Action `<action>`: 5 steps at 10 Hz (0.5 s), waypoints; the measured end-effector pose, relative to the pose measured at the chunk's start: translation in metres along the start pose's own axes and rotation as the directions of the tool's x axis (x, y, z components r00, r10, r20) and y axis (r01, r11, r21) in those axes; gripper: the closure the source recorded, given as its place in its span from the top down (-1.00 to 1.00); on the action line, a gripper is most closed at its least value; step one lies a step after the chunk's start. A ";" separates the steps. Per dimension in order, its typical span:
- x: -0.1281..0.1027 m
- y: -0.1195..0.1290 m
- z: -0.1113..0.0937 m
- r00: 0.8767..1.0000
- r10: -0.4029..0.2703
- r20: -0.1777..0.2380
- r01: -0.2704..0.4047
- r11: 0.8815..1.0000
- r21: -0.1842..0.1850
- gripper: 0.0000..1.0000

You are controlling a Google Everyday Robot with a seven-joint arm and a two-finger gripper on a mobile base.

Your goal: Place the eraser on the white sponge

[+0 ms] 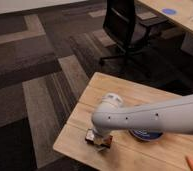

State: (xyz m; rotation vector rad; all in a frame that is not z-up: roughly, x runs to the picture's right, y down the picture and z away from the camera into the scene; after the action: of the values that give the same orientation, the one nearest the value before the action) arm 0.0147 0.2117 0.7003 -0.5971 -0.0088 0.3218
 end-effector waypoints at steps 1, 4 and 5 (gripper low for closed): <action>0.000 -0.005 0.003 1.000 -0.005 -0.010 0.005 1.000 0.004 -0.99; 0.003 -0.013 0.009 1.000 0.003 -0.025 -0.003 1.000 0.016 -0.88; 0.004 -0.013 0.009 1.000 0.004 -0.026 -0.004 1.000 0.016 -0.88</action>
State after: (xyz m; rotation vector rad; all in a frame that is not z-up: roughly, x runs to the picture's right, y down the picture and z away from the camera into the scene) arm 0.0215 0.2080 0.7151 -0.5857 0.0203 0.3174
